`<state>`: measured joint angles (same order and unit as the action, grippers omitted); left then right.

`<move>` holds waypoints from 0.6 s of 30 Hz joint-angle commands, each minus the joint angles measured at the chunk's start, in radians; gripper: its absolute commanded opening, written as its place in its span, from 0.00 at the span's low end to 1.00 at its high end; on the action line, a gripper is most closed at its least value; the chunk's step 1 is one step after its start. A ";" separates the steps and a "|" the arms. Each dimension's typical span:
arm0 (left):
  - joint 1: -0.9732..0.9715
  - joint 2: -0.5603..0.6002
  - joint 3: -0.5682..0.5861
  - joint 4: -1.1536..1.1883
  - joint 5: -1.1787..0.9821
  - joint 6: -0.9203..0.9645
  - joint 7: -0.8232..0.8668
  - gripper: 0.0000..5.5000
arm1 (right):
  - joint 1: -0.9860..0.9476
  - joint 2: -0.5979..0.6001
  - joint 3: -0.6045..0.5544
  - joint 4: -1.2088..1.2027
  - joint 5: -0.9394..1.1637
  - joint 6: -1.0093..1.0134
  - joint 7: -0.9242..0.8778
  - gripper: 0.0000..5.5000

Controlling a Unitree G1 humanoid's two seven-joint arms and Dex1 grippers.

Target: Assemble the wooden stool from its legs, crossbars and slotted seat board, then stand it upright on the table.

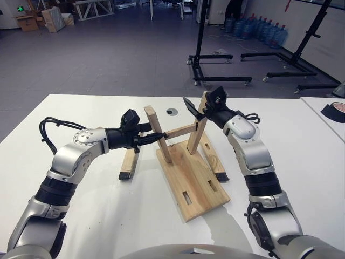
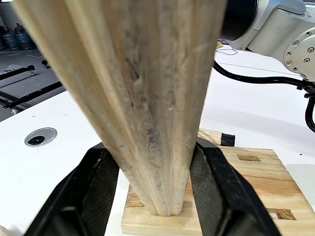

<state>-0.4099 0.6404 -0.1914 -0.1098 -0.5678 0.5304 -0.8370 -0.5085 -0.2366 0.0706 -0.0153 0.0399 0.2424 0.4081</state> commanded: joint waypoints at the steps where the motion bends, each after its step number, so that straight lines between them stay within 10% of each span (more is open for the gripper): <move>1: 0.034 0.029 -0.064 0.028 0.108 0.057 0.006 0.37 | 0.038 0.033 0.041 -0.049 0.040 0.076 0.027 0.76; 18: -0.110 -0.014 -0.170 0.060 0.138 0.106 -0.101 0.37 | 0.115 -0.048 0.297 -0.263 0.088 0.369 0.161 0.76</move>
<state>-0.4988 0.6563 -0.2219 -0.0627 -0.5582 0.6055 -0.9379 -0.4606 -0.3422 0.1368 -0.2616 0.0546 0.5243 0.4209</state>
